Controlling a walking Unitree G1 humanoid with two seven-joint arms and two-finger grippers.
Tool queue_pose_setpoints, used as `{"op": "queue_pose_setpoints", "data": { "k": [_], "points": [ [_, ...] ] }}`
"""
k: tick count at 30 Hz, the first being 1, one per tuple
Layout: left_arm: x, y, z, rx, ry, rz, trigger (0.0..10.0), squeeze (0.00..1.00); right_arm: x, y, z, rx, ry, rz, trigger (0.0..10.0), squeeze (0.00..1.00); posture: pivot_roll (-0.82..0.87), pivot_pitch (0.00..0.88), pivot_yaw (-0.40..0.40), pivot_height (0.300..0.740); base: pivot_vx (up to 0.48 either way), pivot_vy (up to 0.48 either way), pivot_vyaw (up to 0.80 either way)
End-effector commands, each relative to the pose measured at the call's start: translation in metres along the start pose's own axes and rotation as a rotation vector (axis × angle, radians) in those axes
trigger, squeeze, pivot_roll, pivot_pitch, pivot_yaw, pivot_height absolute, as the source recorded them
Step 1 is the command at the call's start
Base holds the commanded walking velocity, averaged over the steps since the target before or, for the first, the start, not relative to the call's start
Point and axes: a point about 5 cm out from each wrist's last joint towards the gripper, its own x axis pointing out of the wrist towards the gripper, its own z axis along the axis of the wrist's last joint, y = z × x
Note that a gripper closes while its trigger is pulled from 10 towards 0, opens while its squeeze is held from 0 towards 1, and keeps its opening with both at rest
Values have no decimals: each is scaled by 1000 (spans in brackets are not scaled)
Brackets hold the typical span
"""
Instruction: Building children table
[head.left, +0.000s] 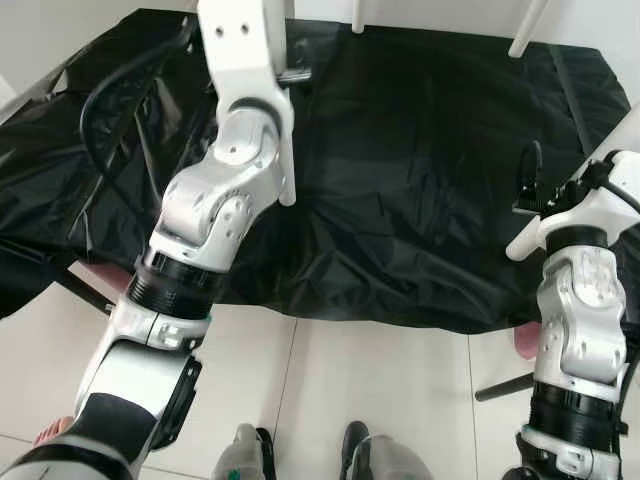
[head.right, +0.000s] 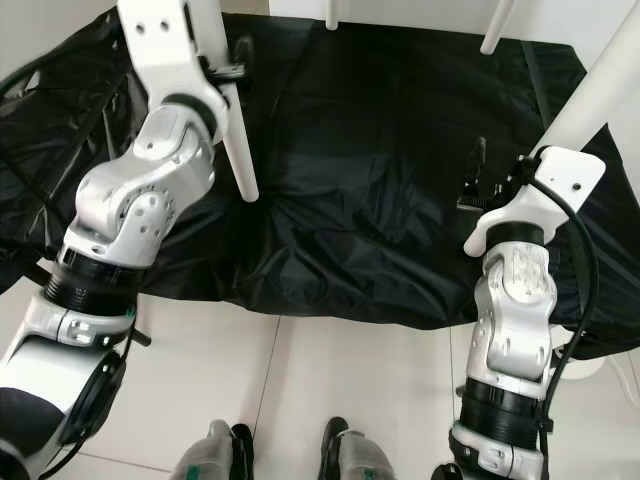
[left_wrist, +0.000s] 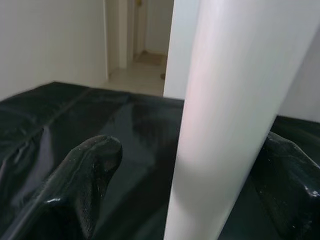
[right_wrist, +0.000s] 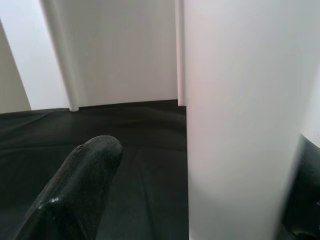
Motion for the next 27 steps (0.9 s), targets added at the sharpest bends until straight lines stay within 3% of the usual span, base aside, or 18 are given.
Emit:
{"op": "queue_pose_setpoints", "data": {
  "k": [1,2,5,8,9,11,14,19,20,24,26,27],
  "points": [
    [-19,-20,-4,15,-31,-441,10000,0,-10,3,6,18,-52,11,10000,0,56,197,-12,740,0,0,0],
    [-19,-20,-4,15,-31,-441,10000,0,-10,3,6,18,-52,11,10000,0,56,197,-12,740,0,0,0],
    [-42,-14,-15,-16,-41,-465,10000,0,-28,6,4,30,-71,11,10000,0,55,202,-9,740,0,0,0],
    [-51,-11,-19,5,-45,-480,10000,0,-35,7,4,22,-72,12,10000,0,56,208,-2,740,0,0,0],
    [-61,-3,-24,17,-48,-480,10000,0,-45,7,3,6,-68,3,10000,0,52,217,15,740,0,0,0],
    [-61,-3,-24,17,-48,-480,10000,0,-45,7,3,6,-68,3,10000,0,52,217,15,740,0,0,0],
    [-85,17,-39,11,-21,-485,10000,0,-67,8,-2,-24,-32,11,10000,0,49,215,24,740,0,0,0],
    [-91,22,-46,41,1,-477,10000,0,-74,9,-5,-38,-19,27,10000,0,47,211,27,740,0,0,0],
    [-101,29,-54,102,7,-459,10000,0,-82,9,-9,-54,-4,44,10000,0,43,204,31,740,0,0,0],
    [-114,38,-72,121,65,-449,10000,0,-93,12,-20,-50,39,76,10000,0,49,194,32,740,0,0,0],
    [-121,43,-80,121,94,-460,10000,0,-100,17,-30,-35,81,134,10000,0,46,188,33,740,0,0,0],
    [-128,51,-94,133,155,-462,10000,0,-110,21,-46,-14,159,208,10000,0,46,188,33,740,0,0,0]
  ]
}}
